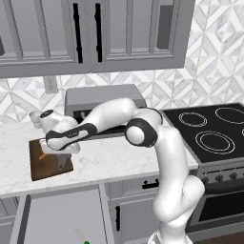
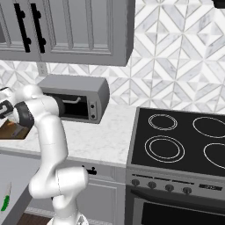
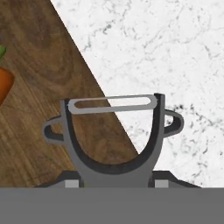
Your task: Place the appropriate cutting tool for cutting the carrot skin on the cutting board.
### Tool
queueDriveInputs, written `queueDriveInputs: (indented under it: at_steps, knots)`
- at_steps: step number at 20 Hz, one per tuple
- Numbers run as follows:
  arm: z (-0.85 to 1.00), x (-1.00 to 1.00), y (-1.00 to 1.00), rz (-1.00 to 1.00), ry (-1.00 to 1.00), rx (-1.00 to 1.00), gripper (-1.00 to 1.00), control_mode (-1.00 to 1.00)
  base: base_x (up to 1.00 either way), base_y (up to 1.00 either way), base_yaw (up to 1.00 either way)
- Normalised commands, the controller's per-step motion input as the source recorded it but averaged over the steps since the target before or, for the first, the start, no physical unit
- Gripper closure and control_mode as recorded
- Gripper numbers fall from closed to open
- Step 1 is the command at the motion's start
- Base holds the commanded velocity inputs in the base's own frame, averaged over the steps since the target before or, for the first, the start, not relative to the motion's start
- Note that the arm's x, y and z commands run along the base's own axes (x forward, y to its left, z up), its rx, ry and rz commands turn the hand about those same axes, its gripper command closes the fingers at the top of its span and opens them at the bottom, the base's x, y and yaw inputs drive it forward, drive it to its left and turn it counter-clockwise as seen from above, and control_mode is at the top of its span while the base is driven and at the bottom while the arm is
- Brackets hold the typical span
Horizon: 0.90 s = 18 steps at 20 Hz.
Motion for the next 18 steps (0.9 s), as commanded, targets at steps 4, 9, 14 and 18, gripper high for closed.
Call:
queueDriveInputs:
  at_steps: [4, 9, 14, 18]
  knots:
    - [0.0, 0.17, 0.04, -0.05, -0.04, 0.01, -1.0, -1.0, 0.0, 0.0, 0.0]
    - [-0.03, 0.0, 0.0, -0.04, -0.03, 0.06, -1.0, -1.0, 0.0, 0.0, 0.0]
    - [-0.08, 0.0, 0.01, -0.04, -0.02, 0.05, -1.0, -1.0, 0.0, 0.0, 0.0]
    - [0.48, -0.23, 0.0, 0.0, -0.07, 0.02, -1.0, -1.0, 0.0, 0.0, 0.0]
